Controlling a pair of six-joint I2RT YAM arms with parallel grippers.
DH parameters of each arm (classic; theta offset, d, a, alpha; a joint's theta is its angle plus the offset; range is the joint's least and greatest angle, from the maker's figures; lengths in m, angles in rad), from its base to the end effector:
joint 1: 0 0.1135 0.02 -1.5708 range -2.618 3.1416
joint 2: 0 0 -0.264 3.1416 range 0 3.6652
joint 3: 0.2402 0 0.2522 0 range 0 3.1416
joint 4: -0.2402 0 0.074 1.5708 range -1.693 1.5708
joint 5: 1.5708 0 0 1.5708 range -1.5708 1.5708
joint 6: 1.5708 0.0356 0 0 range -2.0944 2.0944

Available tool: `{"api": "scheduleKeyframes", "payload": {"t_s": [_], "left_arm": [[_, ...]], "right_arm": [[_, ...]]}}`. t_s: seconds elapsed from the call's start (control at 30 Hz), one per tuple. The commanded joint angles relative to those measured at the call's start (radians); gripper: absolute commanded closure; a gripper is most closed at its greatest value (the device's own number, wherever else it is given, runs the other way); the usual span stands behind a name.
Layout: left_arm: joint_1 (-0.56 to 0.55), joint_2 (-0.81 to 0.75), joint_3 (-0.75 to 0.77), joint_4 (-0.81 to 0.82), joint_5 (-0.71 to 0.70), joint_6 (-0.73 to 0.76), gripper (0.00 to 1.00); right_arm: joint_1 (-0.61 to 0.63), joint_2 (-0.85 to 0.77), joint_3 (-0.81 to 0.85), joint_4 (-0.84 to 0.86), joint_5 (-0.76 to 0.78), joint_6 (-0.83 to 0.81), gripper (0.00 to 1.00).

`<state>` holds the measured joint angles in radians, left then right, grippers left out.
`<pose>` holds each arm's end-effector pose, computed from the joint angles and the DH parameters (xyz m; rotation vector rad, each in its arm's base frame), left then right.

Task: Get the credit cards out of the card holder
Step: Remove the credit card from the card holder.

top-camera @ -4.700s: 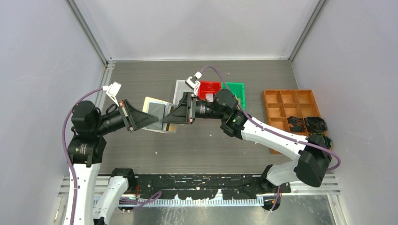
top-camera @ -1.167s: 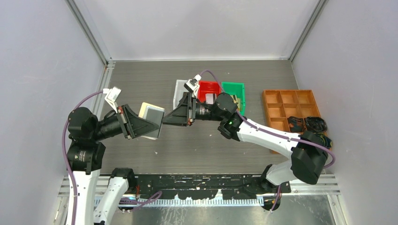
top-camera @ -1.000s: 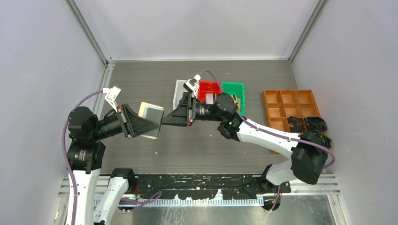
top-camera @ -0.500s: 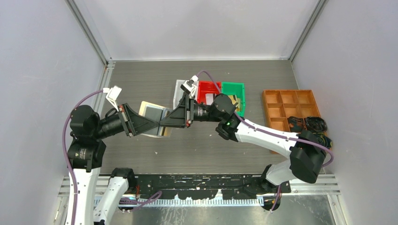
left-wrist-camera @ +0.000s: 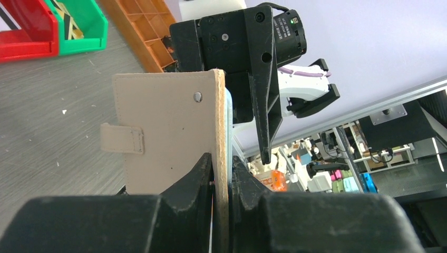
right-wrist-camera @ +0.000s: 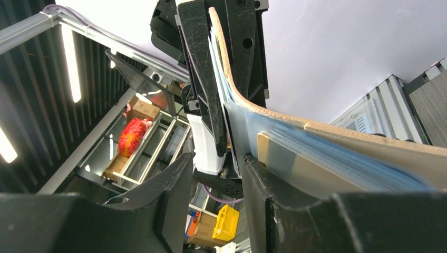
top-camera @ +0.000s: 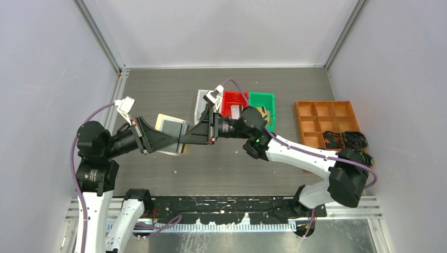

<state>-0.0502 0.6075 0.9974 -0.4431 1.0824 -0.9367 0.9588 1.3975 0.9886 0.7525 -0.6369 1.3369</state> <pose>0.0959 -0.0363 0.4080 0.1390 1.8560 -1.5822 0.1664 0.2739 0.3658 -0.4260 1.6773 2.2414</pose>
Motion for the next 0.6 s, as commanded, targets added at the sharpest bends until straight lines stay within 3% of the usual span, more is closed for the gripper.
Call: {"api": "scheduleKeyframes", "payload": {"t_s": [0.0, 0.43, 0.57], "left_arm": [[-0.005, -0.04, 0.009, 0.141, 0.068, -0.097, 0.9], [-0.004, -0.063, 0.016, 0.142, 0.065, -0.066, 0.89], [-0.004, -0.061, 0.018, 0.132, 0.053, -0.049, 0.82]], "right_arm": [[0.009, -0.008, 0.02, -0.007, 0.055, -0.044, 0.54], [0.019, 0.064, 0.075, 0.138, 0.123, 0.056, 0.55], [0.02, 0.088, 0.073, 0.247, 0.135, 0.116, 0.56]]}}
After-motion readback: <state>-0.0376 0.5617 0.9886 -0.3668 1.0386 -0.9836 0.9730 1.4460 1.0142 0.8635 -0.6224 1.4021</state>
